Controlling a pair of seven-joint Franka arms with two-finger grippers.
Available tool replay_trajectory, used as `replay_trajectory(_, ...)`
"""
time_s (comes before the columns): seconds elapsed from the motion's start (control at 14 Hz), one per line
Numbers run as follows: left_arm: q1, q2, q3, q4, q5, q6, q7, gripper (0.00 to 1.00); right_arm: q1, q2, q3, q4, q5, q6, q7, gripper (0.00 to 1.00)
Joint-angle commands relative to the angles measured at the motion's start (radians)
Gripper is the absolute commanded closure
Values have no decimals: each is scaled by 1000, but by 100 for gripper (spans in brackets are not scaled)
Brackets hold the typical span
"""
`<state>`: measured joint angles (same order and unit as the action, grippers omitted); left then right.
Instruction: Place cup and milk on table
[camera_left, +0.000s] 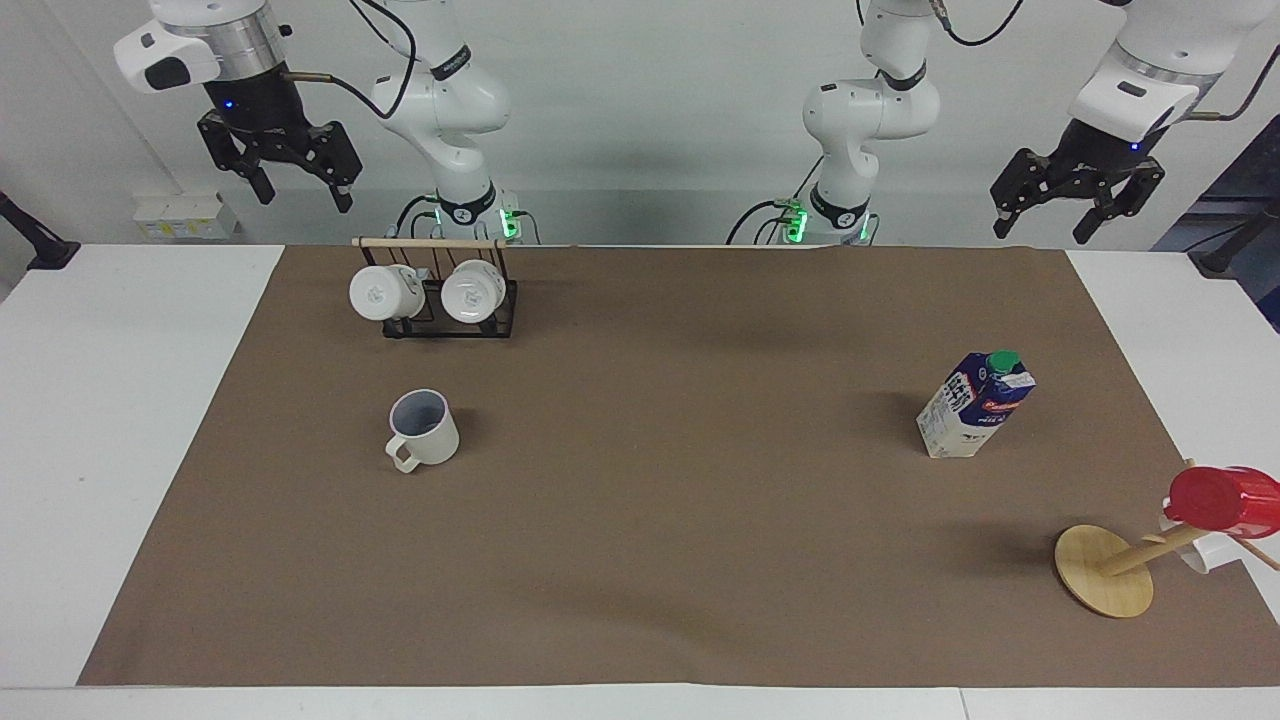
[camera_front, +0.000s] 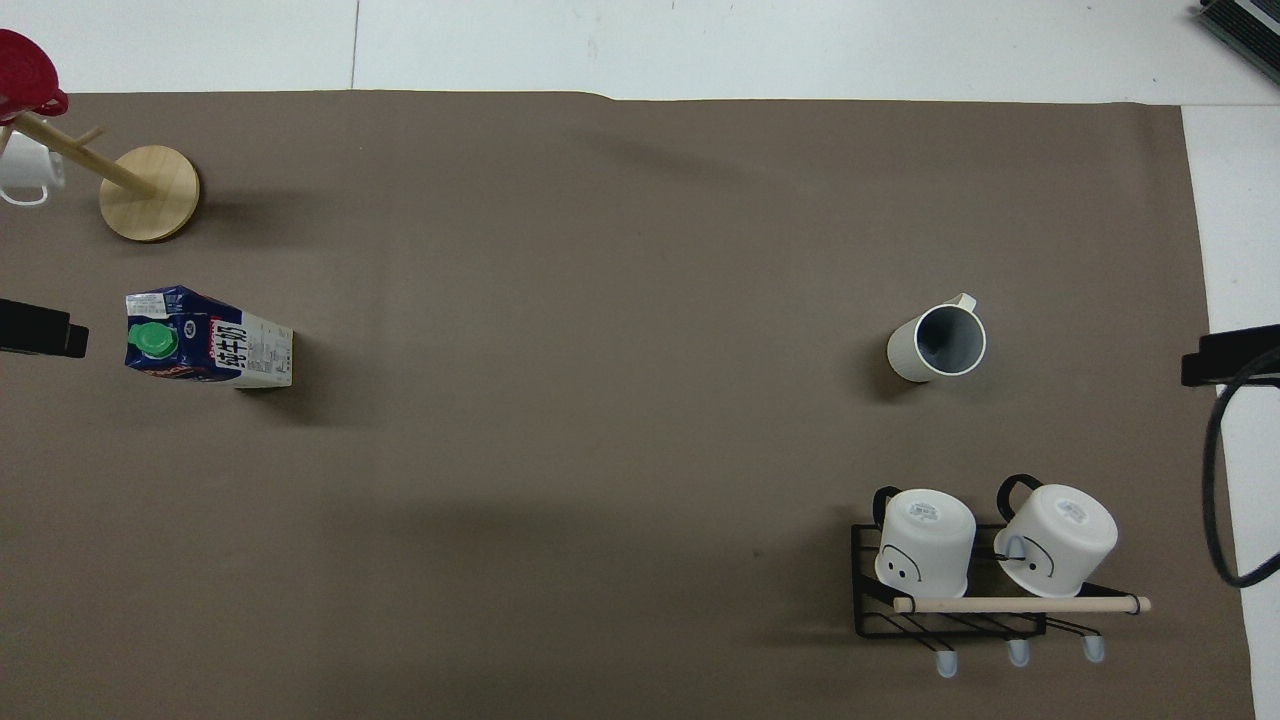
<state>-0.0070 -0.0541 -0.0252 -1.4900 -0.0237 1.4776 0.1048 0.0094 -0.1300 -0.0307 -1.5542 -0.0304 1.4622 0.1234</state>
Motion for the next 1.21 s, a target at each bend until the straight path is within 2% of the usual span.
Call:
replay_trajectory(0.0, 2, -26, -4, -29, 8, 0, -13, 0, -5, -19, 0, -20, 7, 3, -31, 0)
replay_trajectory(0.5, -1, -26, -4, -29, 8, 4, -10, 0, -3, -19, 0, -21, 6, -5, -30, 0)
replay_trajectory(0.86, 4, -26, -4, -27, 8, 3, -10, 0, -13, 52, 0, 28, -2, 6, -30, 0)
replay_trajectory(1.14, 5, -26, -4, -27, 8, 4, -7, 0, -3, 20, 0, -71, 4, 61, -34, 0)
